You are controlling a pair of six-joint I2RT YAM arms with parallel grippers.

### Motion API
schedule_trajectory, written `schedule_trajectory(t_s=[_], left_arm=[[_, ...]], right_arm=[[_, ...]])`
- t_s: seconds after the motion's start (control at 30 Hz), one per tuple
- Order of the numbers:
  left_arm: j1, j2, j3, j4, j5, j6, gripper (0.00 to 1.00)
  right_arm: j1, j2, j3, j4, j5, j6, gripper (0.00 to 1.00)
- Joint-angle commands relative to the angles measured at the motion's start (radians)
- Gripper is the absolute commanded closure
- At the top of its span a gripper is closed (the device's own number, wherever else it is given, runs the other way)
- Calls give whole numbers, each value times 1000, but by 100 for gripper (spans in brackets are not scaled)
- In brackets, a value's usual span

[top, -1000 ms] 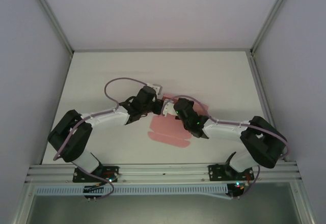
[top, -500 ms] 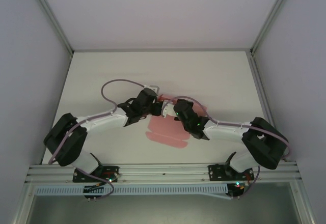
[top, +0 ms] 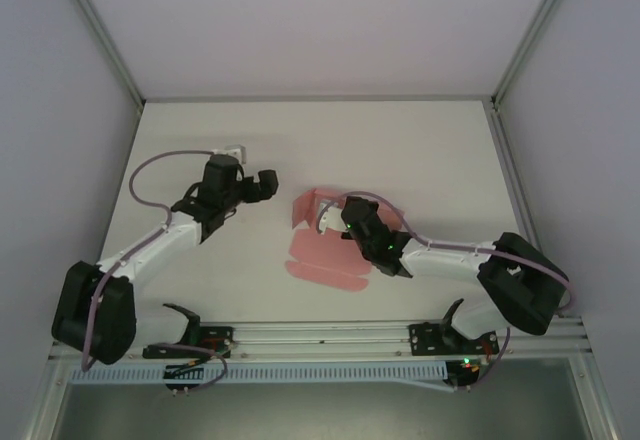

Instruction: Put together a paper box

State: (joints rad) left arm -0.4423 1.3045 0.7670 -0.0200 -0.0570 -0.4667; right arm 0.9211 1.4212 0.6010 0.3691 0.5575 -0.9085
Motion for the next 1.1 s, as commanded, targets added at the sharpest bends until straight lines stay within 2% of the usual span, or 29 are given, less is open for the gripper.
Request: schedule_trajectory(t_s=[0.0,0.17,0.33,0.47,0.6,0.7,0.93,1.07], left_arm=[[7,89,-9,24,132,121,1],[-6,161,-35,91,312,197,5],[-51,200,-25,85,329,259,8],[-116,229,-14,100,359,329,15],[-167,245,-14,127,362,351,19],[-177,260,-22,156,382,352,20],[-177,304,-15,240,376,324,31],[-177,315,-20,314,445,326,33]], right_arm=[[-4,6,-12,-14,-1,1,100],[-6,9,-9,-30,4,4,100],[-6,13,-6,-31,4,10,100],[-6,14,-2,-42,-1,18,100],[-5,17,1,-55,-1,20,100],[-7,22,1,-56,8,21,100],[-7,14,5,-66,-5,25,100],[-7,20,8,-81,-13,28,100]])
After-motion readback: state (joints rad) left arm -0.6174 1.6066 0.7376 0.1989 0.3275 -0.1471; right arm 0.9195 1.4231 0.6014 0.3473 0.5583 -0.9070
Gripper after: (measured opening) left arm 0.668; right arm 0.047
